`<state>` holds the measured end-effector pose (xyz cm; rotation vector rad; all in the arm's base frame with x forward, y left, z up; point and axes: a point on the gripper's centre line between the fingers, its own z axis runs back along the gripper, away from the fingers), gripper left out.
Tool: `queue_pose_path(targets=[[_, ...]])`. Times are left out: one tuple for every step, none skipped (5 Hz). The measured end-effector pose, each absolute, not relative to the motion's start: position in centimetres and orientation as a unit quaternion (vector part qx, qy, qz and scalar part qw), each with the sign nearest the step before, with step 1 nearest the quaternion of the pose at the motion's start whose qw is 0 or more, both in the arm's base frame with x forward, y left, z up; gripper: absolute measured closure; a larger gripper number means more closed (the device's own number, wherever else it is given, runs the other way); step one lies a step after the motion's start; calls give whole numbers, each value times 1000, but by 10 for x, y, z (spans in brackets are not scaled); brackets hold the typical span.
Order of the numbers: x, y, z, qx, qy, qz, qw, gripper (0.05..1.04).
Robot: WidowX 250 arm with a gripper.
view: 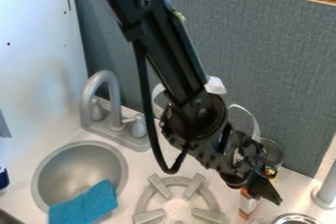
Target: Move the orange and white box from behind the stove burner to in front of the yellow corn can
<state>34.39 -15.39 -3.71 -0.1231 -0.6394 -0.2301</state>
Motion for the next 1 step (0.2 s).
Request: queue_pose_path(targets=[[347,-156,-40,-59,-312,-111,942,706]])
